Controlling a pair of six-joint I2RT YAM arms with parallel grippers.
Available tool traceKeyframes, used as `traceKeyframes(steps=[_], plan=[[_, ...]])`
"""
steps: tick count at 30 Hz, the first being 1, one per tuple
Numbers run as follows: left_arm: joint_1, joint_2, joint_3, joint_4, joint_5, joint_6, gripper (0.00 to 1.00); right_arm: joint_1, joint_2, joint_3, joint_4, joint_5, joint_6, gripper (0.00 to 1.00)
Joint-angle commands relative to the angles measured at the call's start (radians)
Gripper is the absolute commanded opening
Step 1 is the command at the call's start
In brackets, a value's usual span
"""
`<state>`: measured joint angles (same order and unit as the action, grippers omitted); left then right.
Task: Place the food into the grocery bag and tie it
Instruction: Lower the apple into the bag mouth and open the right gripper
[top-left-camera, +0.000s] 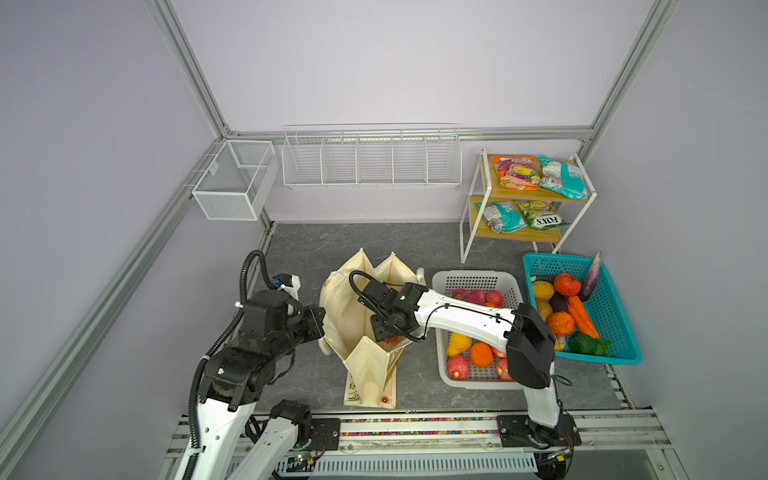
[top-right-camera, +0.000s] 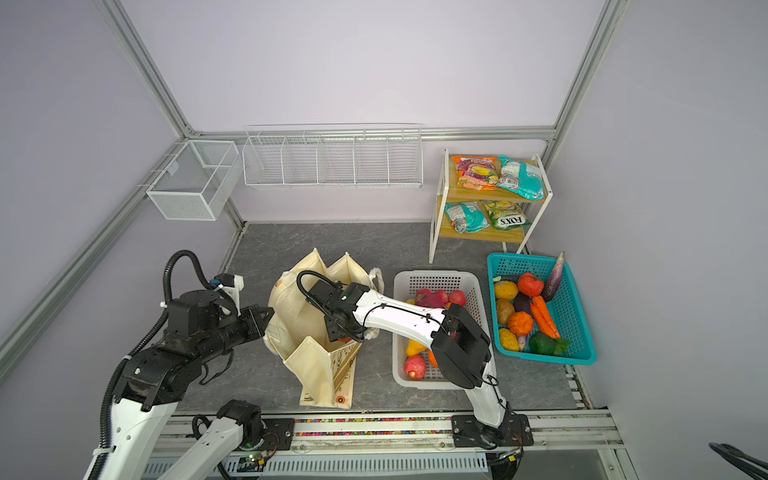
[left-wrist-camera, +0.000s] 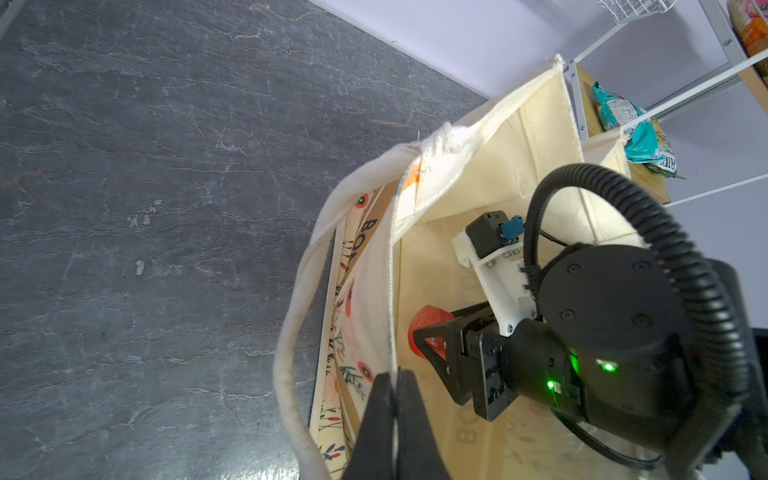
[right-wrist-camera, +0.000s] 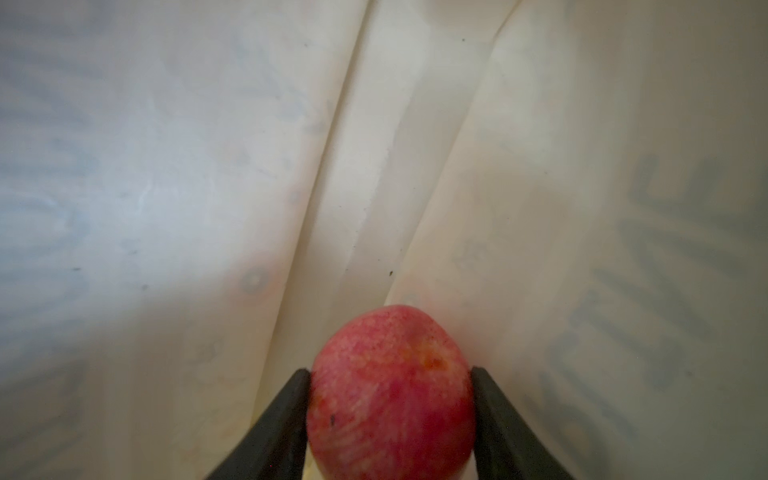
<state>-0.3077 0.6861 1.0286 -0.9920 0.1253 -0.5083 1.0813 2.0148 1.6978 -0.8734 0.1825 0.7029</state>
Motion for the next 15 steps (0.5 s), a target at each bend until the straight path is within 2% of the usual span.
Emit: traceKeyframes(steps=[1,10,15], plan=[[-0.001,-0.008,-0.017,-0.002,-0.026,-0.011,0.00,-0.005,0.023,-0.017,0.011,0.026,-0.014,0.59],[-0.001,-0.015,-0.019,-0.001,-0.026,-0.016,0.00,-0.003,0.042,-0.009,0.019,0.009,-0.015,0.80],[-0.001,-0.010,-0.022,0.005,-0.021,-0.013,0.00,-0.003,0.029,0.015,0.002,0.013,-0.033,0.88]])
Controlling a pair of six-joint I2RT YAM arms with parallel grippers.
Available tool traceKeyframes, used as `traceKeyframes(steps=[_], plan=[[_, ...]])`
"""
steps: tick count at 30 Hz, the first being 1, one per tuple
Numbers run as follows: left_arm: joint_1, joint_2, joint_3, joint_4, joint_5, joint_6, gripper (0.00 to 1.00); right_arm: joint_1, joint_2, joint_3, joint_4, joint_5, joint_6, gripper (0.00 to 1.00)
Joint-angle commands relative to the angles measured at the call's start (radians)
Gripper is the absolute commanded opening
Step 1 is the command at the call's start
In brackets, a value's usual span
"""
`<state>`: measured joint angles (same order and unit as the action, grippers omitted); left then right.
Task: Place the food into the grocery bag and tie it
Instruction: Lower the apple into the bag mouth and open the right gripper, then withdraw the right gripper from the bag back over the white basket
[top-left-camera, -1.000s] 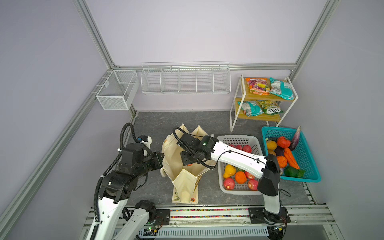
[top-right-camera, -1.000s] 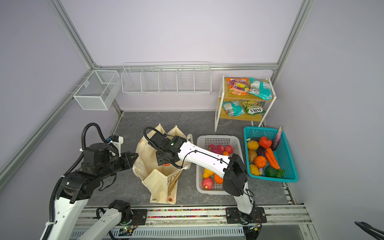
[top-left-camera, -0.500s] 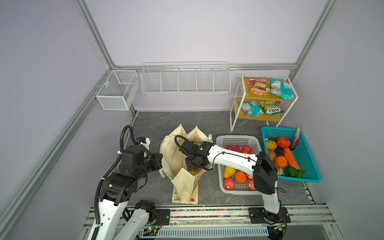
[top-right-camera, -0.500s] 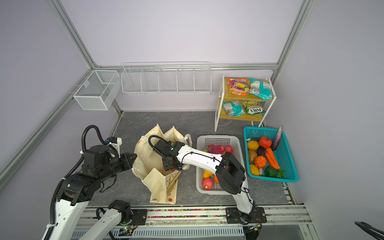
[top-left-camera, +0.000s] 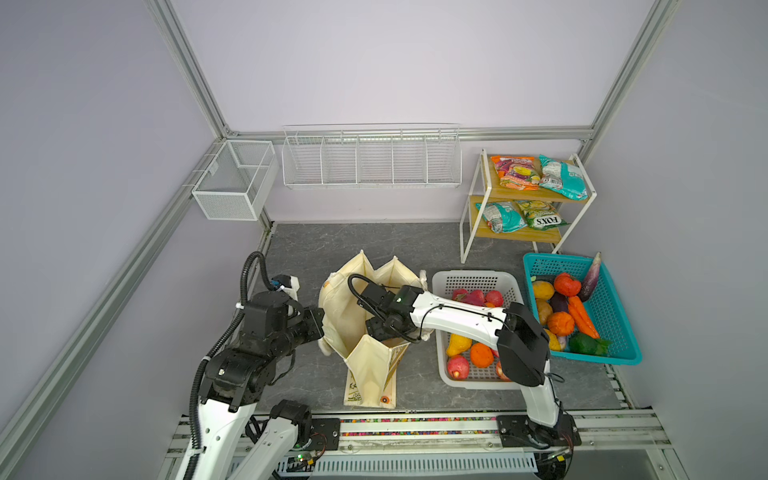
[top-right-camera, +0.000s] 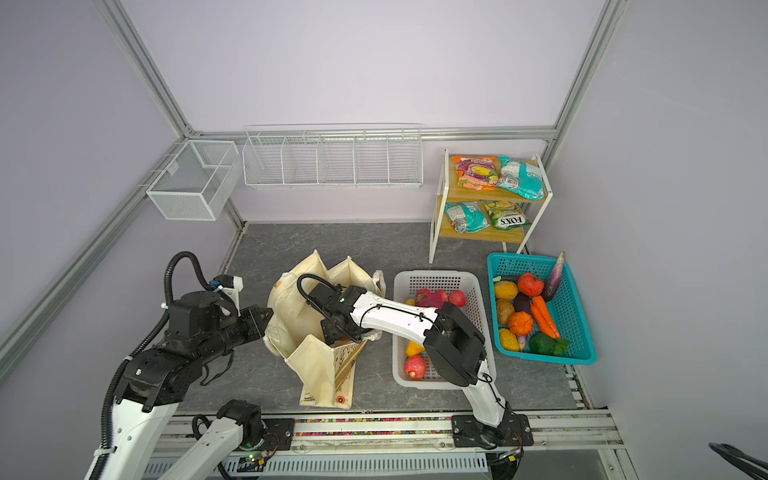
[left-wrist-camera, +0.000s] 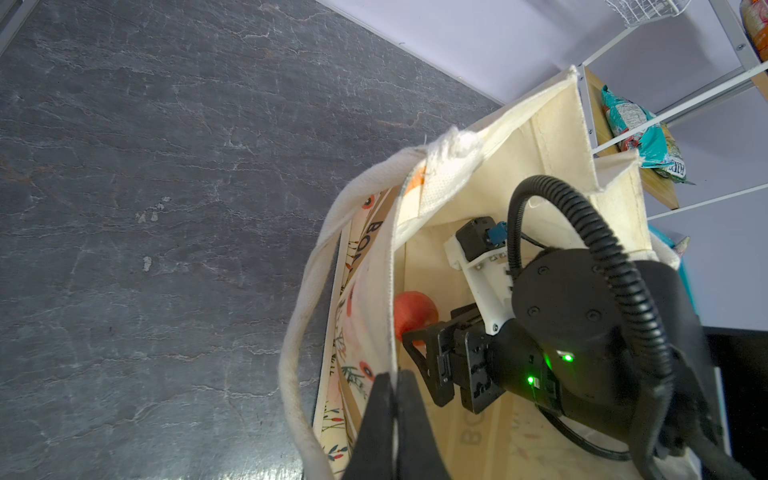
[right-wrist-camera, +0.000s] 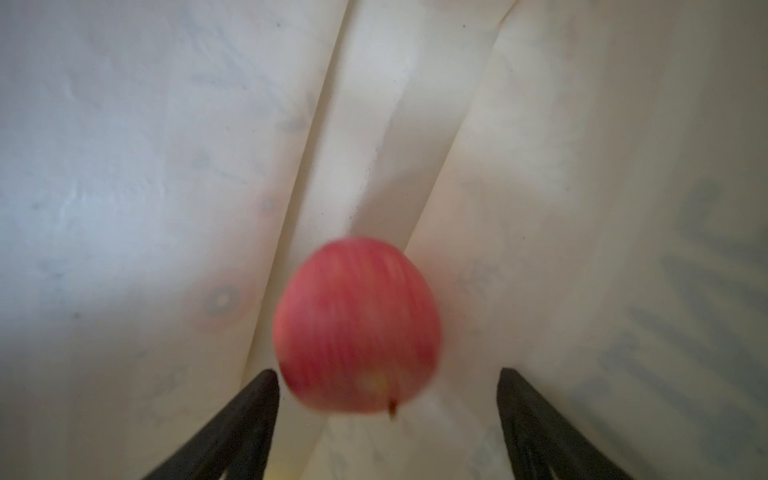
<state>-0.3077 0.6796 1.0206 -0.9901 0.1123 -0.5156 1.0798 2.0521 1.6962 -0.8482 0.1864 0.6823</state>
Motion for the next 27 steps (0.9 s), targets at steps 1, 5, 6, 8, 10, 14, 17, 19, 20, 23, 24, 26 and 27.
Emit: traceKeyframes(steps=[1,5,6,8,10,14,17,19,20,23,24,26,27], plan=[[-0.001,-0.003,-0.014,0.005,-0.008,-0.006,0.00,-0.002,-0.015,0.026,-0.030,0.014,-0.018,0.89],[-0.001,-0.003,-0.026,0.014,0.002,-0.006,0.00,0.006,-0.029,0.093,-0.072,0.025,-0.088,0.95],[-0.001,-0.003,-0.031,0.017,0.005,-0.006,0.00,0.012,-0.029,0.124,-0.091,0.027,-0.115,0.96],[-0.001,-0.004,-0.040,0.021,0.011,-0.006,0.00,0.024,-0.027,0.194,-0.165,0.054,-0.149,0.97],[-0.001,-0.006,-0.042,0.022,0.012,-0.003,0.00,0.036,-0.038,0.245,-0.203,0.093,-0.167,0.98],[-0.001,-0.009,-0.036,0.017,0.017,0.005,0.00,0.055,-0.099,0.295,-0.203,0.125,-0.203,0.99],[-0.001,-0.012,-0.036,0.016,0.024,0.009,0.00,0.059,-0.143,0.344,-0.219,0.142,-0.211,1.00],[-0.001,-0.014,-0.039,0.017,0.026,0.011,0.00,0.062,-0.167,0.389,-0.243,0.171,-0.217,0.98],[-0.001,-0.015,-0.040,0.016,0.026,0.011,0.00,0.064,-0.180,0.414,-0.258,0.187,-0.219,0.98],[-0.001,-0.023,-0.045,0.016,0.027,0.013,0.00,0.075,-0.228,0.469,-0.290,0.230,-0.228,0.97],[0.000,-0.023,-0.046,0.016,0.028,0.014,0.00,0.077,-0.245,0.478,-0.297,0.240,-0.228,0.97],[-0.001,-0.021,-0.050,0.017,0.029,0.015,0.00,0.075,-0.285,0.491,-0.319,0.265,-0.229,0.97],[0.000,-0.019,-0.051,0.018,0.030,0.015,0.00,0.075,-0.305,0.491,-0.327,0.277,-0.230,0.97]])
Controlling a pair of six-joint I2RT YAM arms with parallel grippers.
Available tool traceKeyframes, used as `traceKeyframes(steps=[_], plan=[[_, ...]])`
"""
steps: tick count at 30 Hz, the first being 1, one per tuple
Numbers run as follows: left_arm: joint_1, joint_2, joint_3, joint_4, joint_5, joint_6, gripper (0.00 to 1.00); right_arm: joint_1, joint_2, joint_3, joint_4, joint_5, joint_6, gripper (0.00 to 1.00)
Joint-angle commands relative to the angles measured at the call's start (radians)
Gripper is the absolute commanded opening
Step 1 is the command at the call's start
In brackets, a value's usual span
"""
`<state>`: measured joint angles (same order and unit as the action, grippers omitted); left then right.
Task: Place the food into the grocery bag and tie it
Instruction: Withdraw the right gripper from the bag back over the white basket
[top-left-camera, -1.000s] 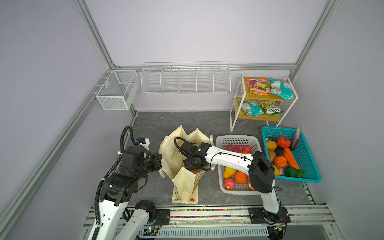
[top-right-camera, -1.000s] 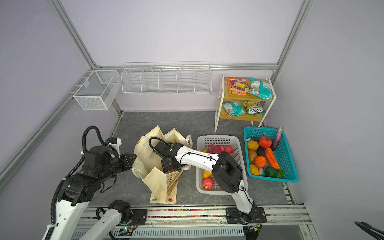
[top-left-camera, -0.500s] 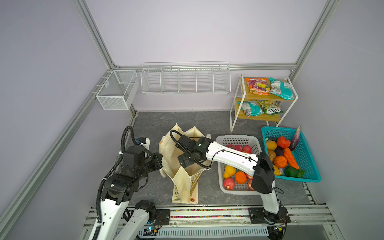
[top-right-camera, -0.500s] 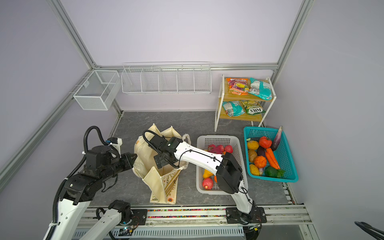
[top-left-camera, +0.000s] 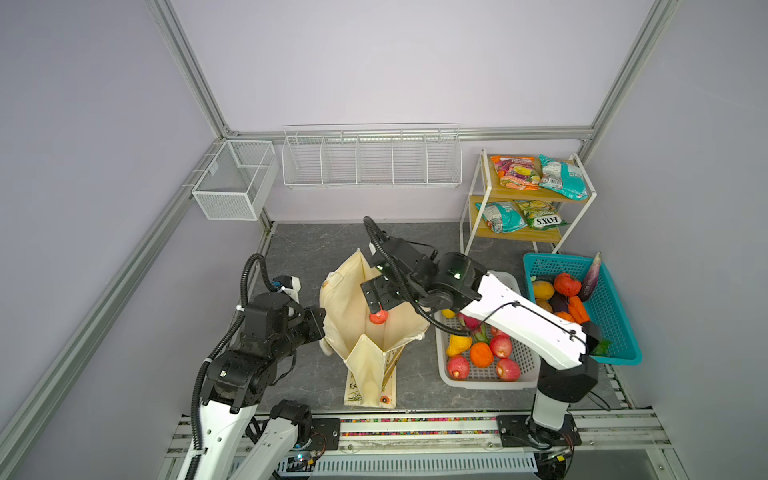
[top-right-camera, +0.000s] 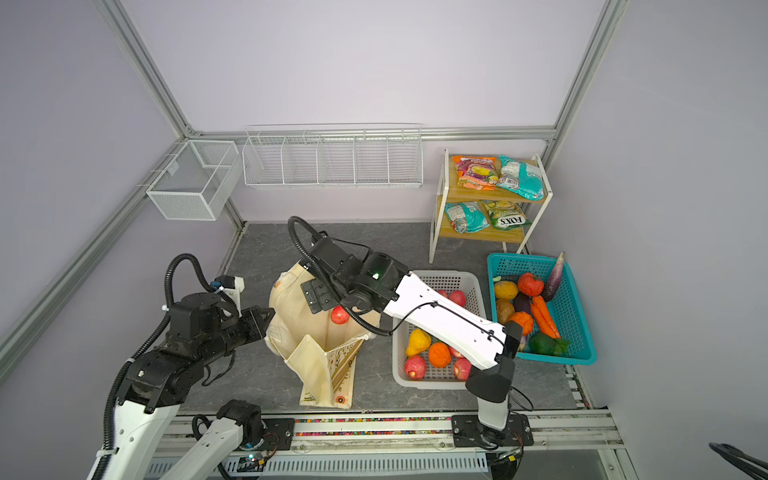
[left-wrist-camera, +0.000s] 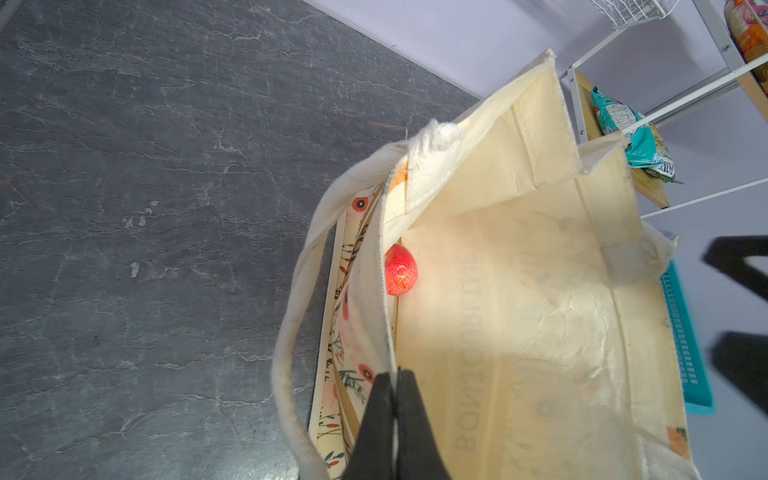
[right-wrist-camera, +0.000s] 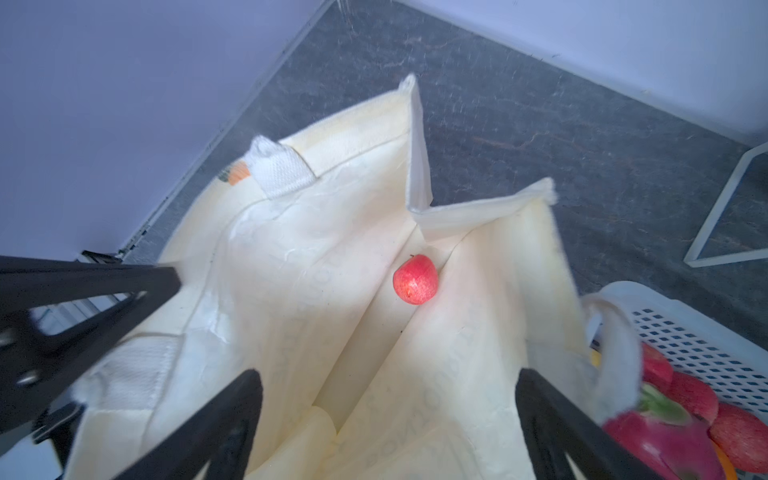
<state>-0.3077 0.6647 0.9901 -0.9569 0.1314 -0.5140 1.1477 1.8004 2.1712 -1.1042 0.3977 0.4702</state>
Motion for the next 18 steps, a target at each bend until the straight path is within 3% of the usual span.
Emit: traceKeyframes(steps=[1,5,8,18], plan=[[-0.001,-0.004,-0.023,-0.011,0.011,0.014,0.00,0.007,-0.073,0.015,-0.083,0.084,-0.019,0.97],[-0.001,0.002,-0.029,0.000,0.016,0.015,0.00,0.001,-0.156,-0.022,-0.151,0.183,-0.001,0.97],[-0.001,0.001,-0.036,0.006,0.017,0.016,0.00,-0.037,-0.251,-0.138,-0.174,0.208,0.052,0.98],[-0.001,-0.007,-0.044,0.007,0.025,0.015,0.00,-0.331,-0.607,-0.746,-0.125,0.017,0.321,0.99]])
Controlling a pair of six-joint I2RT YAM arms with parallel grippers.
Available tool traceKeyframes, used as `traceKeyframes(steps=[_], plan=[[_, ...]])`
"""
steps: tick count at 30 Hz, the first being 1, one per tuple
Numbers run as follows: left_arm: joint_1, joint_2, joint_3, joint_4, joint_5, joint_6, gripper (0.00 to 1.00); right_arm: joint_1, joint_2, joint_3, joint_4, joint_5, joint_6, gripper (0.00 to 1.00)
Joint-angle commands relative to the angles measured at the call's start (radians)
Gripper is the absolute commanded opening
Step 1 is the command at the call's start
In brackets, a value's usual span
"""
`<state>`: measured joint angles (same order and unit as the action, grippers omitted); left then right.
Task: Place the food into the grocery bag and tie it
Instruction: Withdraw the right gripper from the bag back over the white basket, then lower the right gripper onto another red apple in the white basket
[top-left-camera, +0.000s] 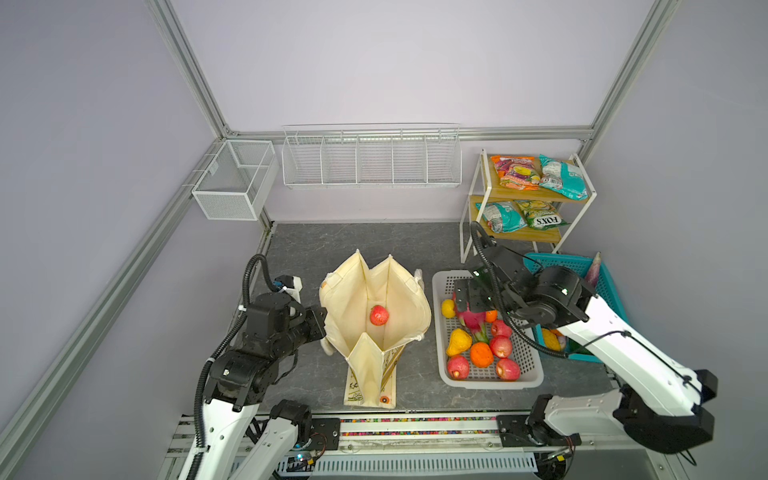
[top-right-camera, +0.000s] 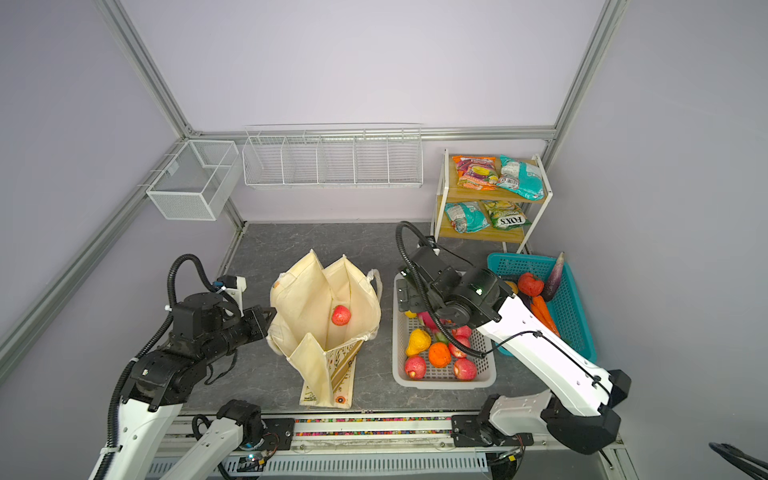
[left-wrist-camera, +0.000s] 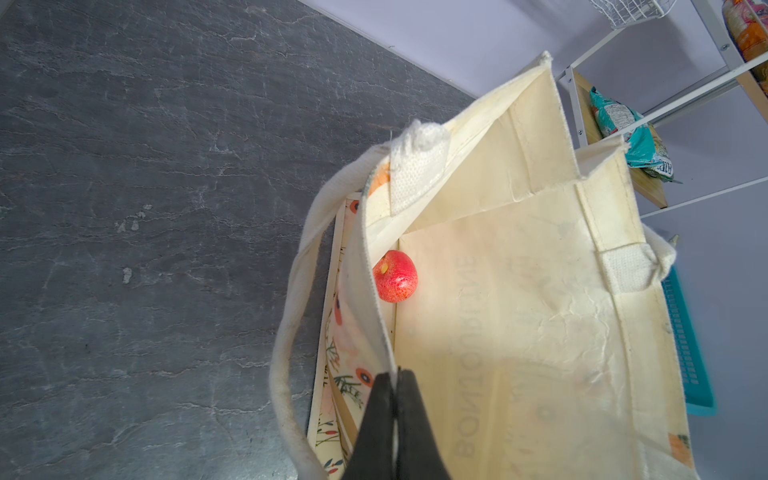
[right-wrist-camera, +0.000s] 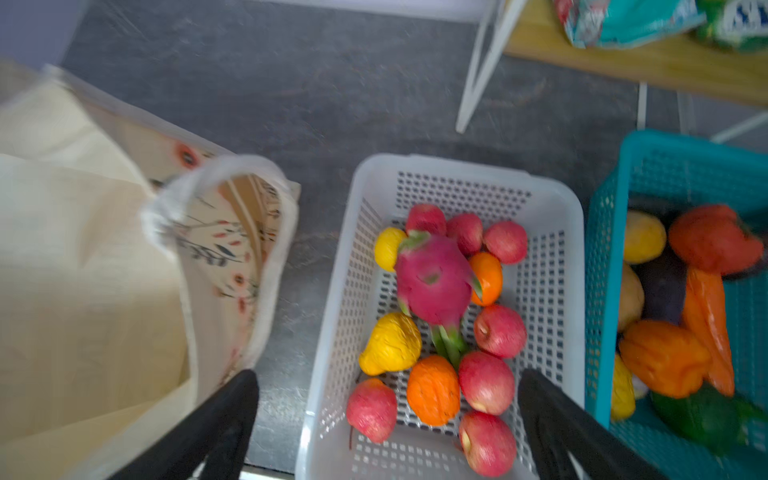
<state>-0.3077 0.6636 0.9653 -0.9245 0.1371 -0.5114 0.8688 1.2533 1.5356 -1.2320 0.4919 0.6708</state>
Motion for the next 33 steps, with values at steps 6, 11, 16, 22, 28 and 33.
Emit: traceKeyframes(steps=[6,11,16,22,28,33], plan=[[-0.001,-0.003,-0.022,-0.032,0.019,0.019,0.00,-0.202,-0.147,-0.387,0.092,-0.226,0.180,0.98],[-0.001,-0.007,-0.029,-0.034,0.021,0.018,0.00,-0.268,-0.155,-0.505,0.147,-0.279,0.210,0.96],[-0.001,-0.012,-0.043,-0.031,0.021,0.016,0.00,-0.298,-0.153,-0.580,0.189,-0.266,0.270,0.94],[-0.001,-0.006,-0.044,-0.023,0.024,0.019,0.00,-0.328,-0.145,-0.650,0.214,-0.210,0.334,0.93],[0.000,-0.003,-0.045,-0.020,0.024,0.024,0.00,-0.370,-0.109,-0.704,0.257,-0.239,0.328,0.92],[0.000,-0.001,-0.045,-0.018,0.024,0.030,0.00,-0.396,-0.081,-0.736,0.309,-0.265,0.325,0.91]])
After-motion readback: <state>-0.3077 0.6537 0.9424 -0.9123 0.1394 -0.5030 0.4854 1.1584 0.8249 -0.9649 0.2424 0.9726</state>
